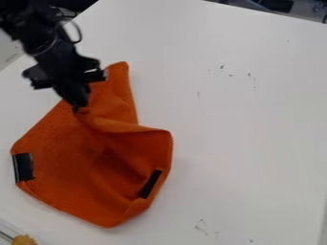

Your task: Fold the cloth from top right to bottom left

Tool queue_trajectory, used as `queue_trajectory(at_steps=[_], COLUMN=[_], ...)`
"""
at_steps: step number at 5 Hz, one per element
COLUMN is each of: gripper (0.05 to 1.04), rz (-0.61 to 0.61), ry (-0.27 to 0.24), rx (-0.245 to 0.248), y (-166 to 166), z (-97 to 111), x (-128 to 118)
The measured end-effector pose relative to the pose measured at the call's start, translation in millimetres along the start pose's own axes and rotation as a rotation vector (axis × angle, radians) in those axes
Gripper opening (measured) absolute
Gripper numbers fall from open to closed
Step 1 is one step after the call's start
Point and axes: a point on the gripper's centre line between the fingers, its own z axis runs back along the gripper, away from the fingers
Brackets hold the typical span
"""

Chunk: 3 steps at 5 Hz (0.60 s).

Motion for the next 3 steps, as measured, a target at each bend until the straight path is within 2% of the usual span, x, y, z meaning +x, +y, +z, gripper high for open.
queue_trajectory(at_steps=[1, 2, 3], gripper=[0.122, 0.324, 0.621], rz=[0.052, 0.064, 0.037], ry=[0.033, 0.080, 0.120], rx=[-0.041, -0.081, -0.059], y=[20.2, 24.2, 24.7], z=[-16.9, -37.5, -41.6], x=[-21.2, -32.5, -32.6])
